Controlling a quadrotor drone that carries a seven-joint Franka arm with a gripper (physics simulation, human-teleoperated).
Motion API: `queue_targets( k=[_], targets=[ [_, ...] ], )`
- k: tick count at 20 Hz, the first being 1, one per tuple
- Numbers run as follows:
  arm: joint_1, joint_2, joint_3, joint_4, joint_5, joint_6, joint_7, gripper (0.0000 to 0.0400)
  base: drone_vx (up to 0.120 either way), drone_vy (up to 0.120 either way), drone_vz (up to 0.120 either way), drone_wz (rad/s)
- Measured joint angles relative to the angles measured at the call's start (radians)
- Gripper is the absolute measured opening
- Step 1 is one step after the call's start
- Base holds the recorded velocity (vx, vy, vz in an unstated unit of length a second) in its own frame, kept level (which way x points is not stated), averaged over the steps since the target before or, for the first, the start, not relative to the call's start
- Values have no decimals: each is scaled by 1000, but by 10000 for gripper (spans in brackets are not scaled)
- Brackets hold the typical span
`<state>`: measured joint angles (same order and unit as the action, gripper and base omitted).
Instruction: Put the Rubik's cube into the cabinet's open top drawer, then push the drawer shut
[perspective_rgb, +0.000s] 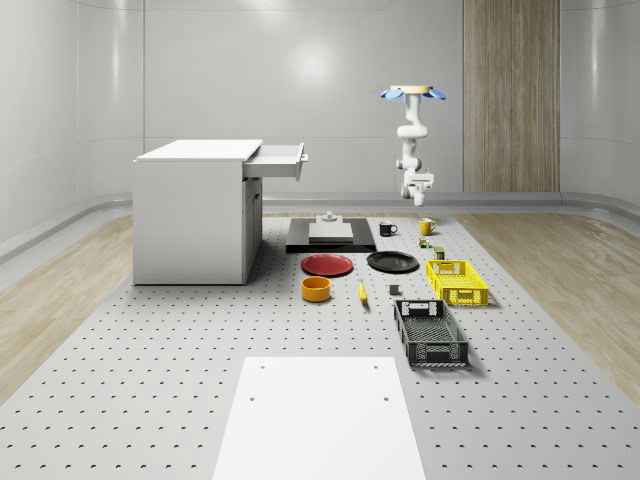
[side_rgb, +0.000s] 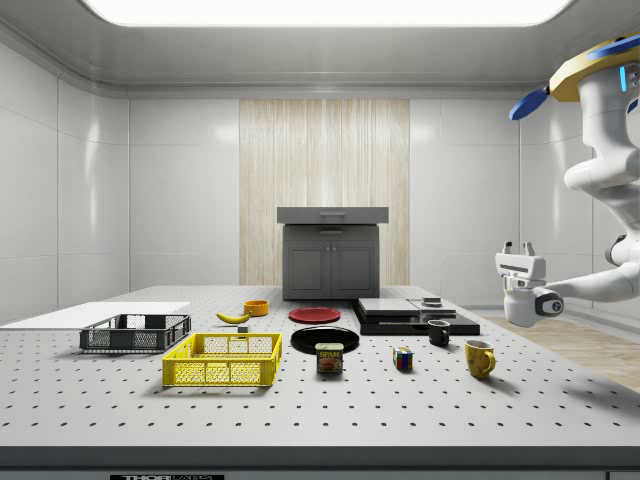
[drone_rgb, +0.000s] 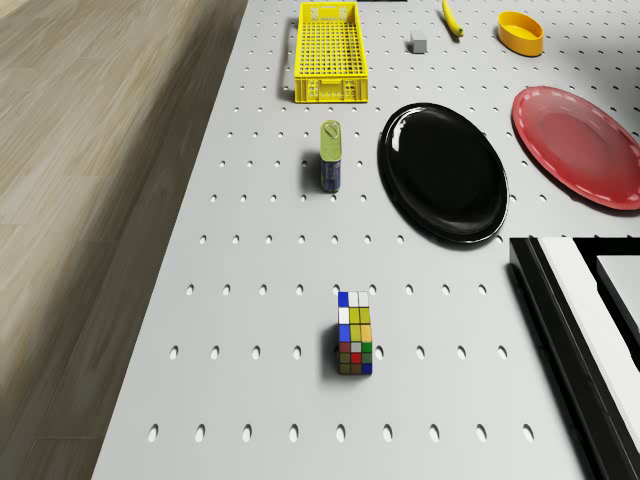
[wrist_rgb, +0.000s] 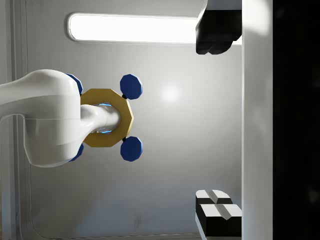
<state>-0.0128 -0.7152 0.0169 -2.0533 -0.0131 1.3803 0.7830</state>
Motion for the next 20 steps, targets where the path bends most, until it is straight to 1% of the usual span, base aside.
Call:
queue_targets(
  k=[1, 2, 8, 12, 13, 16, 20],
  targets=[
    [-1, -1, 2, -1, -3, 1, 0, 400, 120, 120, -120, 0],
    [-2, -1, 5, -1, -7, 2, 1, 400, 0, 40, -40, 0],
    [-11, -5, 34, -6, -48, 6, 6, 400, 113, 0, 0, 0],
    [-24, -8, 78, -12, -110, 10, 14, 400, 120, 0, -10, 0],
    [-29, -9, 95, -15, -133, 12, 18, 400, 120, 0, -120, 0],
    [-51, -14, 163, -31, -230, 16, 31, 400, 120, 0, -13, 0],
    [-101, -29, 317, -92, -452, 27, 65, 400, 120, 0, -120, 0]
  ],
)
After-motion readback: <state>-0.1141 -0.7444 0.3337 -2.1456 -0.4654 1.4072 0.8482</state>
